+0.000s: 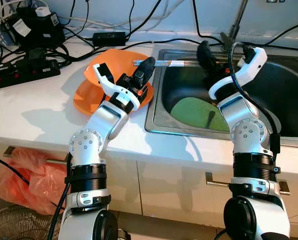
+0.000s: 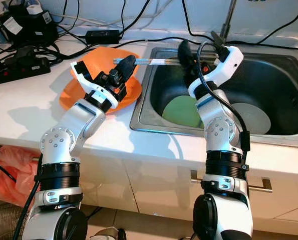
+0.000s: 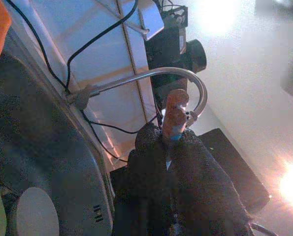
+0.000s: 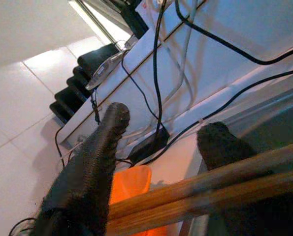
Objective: Kitchen organization
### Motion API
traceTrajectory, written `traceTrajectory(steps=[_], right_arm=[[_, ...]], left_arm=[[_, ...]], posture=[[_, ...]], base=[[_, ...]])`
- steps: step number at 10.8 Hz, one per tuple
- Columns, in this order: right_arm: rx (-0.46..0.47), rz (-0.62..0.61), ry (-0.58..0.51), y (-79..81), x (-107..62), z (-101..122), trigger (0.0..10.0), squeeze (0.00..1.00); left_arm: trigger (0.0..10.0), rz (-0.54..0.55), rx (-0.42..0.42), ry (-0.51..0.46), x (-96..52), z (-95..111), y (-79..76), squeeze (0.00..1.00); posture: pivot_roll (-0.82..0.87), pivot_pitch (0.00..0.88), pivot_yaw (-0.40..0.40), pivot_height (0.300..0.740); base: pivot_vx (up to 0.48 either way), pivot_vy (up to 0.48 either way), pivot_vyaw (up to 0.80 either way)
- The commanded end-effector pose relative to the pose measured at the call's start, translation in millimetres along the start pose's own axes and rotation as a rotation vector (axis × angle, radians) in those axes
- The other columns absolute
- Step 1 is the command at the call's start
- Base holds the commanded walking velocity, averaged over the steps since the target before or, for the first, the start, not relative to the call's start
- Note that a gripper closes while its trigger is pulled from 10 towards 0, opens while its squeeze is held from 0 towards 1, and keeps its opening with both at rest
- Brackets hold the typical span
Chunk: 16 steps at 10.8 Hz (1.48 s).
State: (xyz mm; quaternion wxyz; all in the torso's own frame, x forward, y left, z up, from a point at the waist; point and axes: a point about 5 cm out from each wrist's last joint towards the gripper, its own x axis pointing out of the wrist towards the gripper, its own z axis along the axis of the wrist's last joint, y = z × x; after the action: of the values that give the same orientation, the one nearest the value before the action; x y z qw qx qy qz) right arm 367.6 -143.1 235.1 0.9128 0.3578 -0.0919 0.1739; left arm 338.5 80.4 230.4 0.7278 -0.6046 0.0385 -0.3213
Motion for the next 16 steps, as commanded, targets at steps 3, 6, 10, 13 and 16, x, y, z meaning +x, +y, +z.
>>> traceTrajectory(steps=[3, 6, 10, 13, 16], right_arm=[[0.005, -0.013, -0.010, -0.9, 2.9, 3.2, 0.0, 0.00], [-0.003, -0.021, -0.019, -2.5, 3.5, 5.9, 0.0, 0.00], [-0.005, -0.023, -0.024, -3.3, 4.0, 7.2, 0.0, 0.00], [-0.003, -0.027, -0.029, -3.7, 3.5, 7.0, 0.0, 0.00], [-0.003, -0.034, -0.033, -5.5, 3.1, 6.8, 0.0, 0.00]], left_arm=[[10.0, 0.028, -0.014, 0.057, 1.7, -20.4, 6.7, 0.00], [10.0, 0.090, 0.045, 0.075, 1.0, -24.3, 15.2, 0.00], [10.0, 0.117, 0.060, 0.093, -3.0, -28.9, 22.4, 1.00], [10.0, 0.113, 0.065, 0.109, -3.5, -31.5, 22.9, 1.00], [10.0, 0.120, 0.077, 0.123, -3.9, -32.8, 24.2, 1.00]], posture=[[0.06, 0.054, 0.037, 0.740], [0.06, 0.053, 0.034, 0.740], [0.06, 0.054, 0.034, 0.740], [0.06, 0.056, 0.038, 0.740], [0.06, 0.057, 0.038, 0.740]], base=[[0.000, 0.000, 0.00], [0.000, 0.000, 0.00], [0.000, 0.000, 0.00], [0.000, 0.000, 0.00], [0.000, 0.000, 0.00]])
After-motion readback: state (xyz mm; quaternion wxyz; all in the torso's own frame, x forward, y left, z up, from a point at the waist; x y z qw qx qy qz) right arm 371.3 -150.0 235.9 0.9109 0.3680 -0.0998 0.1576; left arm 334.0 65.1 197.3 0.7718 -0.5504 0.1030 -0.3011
